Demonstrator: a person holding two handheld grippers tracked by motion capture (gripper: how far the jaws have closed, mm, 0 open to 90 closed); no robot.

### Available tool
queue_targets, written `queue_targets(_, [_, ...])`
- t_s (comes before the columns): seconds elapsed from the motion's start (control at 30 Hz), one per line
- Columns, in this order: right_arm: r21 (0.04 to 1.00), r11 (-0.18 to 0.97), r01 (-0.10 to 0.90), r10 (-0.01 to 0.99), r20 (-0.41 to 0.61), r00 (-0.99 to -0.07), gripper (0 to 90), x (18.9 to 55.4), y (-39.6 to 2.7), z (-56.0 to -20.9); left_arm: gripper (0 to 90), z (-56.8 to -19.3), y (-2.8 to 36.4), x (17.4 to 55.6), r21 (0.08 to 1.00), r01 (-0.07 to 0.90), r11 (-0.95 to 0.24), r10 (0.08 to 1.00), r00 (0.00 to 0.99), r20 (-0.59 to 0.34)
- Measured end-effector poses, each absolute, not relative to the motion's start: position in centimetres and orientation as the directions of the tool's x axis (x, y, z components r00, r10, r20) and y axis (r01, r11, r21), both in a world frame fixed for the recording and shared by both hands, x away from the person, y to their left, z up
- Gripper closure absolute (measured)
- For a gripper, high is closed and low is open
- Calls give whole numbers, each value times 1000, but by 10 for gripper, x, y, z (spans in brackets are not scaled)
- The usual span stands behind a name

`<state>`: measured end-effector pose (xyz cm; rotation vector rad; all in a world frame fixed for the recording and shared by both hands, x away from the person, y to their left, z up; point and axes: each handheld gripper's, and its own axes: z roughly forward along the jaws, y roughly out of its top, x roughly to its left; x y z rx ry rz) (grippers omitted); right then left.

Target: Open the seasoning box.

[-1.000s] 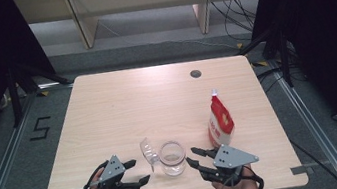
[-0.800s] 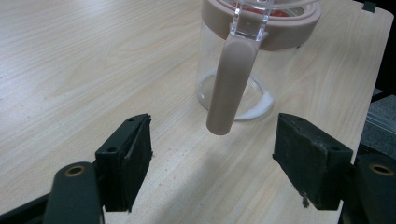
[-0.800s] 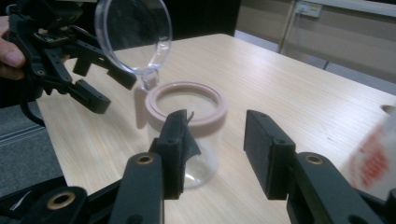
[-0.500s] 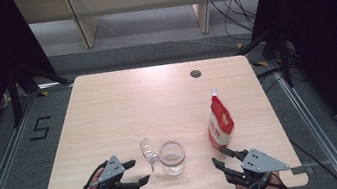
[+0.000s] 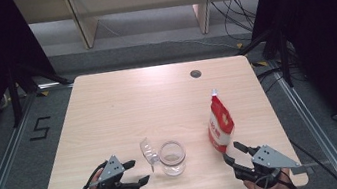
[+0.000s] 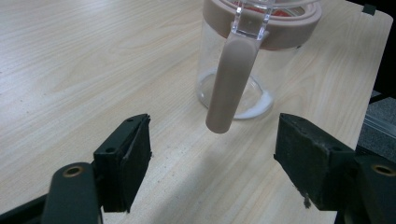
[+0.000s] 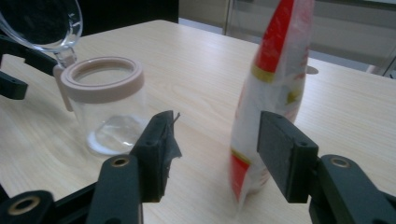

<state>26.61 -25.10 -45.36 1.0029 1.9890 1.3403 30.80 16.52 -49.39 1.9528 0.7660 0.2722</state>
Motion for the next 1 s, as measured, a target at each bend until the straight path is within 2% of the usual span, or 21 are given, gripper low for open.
queue_targets(0.13, [929, 227, 294, 825, -24, -564, 421, 270, -254, -456, 262, -495, 166, 309, 861, 386, -330, 608, 785, -119])
queue_targets(0.23, [923, 238, 302, 828, -30, -560, 400, 274, -257, -458, 261, -495, 166, 306, 855, 416, -309, 620, 770, -151])
queue_targets(0.27, [922, 189, 337, 843, 23, -538, 385, 275, -257, -459, 261, -494, 169, 305, 852, 419, -313, 625, 767, -148])
queue_targets(0.6, [925, 213, 313, 840, -10, -542, 294, 290, -256, -463, 256, -494, 175, 305, 860, 412, -302, 621, 769, -151])
queue_targets(0.73, [924, 191, 330, 851, 12, -525, 277, 292, -255, -464, 254, -494, 174, 304, 855, 429, -292, 629, 759, -166])
queue_targets(0.77, [933, 212, 289, 845, -26, -534, 263, 298, -256, -466, 253, -493, 175, 305, 853, 432, -294, 629, 759, -168])
queue_targets(0.8, [929, 187, 321, 847, 13, -532, 257, 298, -254, -467, 252, -493, 174, 305, 852, 440, -284, 634, 753, -177])
queue_targets(1.0, [932, 201, 301, 846, -9, -534, 224, 305, -253, -469, 252, -492, 175, 307, 855, 425, -299, 633, 758, -156])
